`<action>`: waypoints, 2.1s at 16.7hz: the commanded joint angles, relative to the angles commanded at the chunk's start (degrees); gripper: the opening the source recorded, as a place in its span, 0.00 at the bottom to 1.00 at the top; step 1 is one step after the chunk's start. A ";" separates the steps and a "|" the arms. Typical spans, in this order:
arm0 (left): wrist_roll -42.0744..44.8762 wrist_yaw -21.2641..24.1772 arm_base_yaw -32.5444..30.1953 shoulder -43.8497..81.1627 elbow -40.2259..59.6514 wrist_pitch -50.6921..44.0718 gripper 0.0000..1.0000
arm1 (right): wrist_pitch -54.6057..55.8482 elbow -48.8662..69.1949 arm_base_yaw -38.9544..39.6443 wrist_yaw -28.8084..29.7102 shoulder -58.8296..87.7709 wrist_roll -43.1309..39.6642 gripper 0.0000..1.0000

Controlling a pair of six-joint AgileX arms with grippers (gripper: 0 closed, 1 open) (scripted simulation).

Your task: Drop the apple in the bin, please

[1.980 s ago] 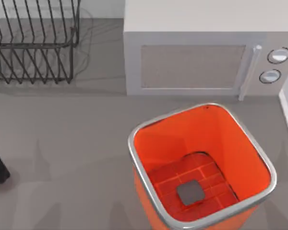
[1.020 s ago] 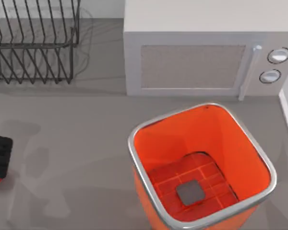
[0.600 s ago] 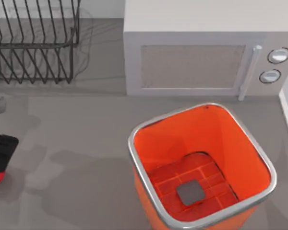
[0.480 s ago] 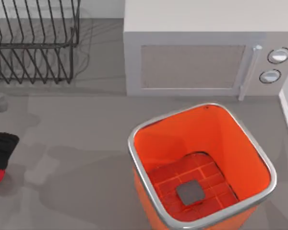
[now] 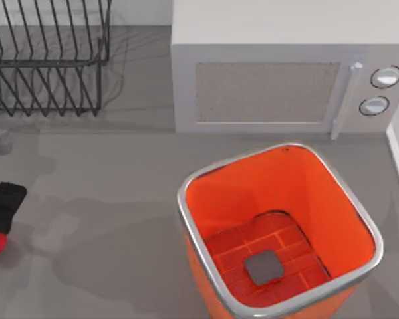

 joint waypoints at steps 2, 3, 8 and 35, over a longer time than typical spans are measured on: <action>-0.05 0.01 0.10 1.09 -1.27 2.08 1.00 | 0.00 0.00 0.00 0.00 0.00 0.00 1.00; -0.03 0.01 0.14 1.96 -2.22 3.95 1.00 | 0.00 0.00 0.00 0.00 0.00 0.00 1.00; 0.20 0.02 0.27 7.24 -7.73 15.19 1.00 | 0.00 0.00 0.00 0.00 0.00 0.00 1.00; 0.15 0.29 0.23 6.89 -8.02 15.86 0.00 | 0.00 0.00 0.00 0.00 0.00 0.00 1.00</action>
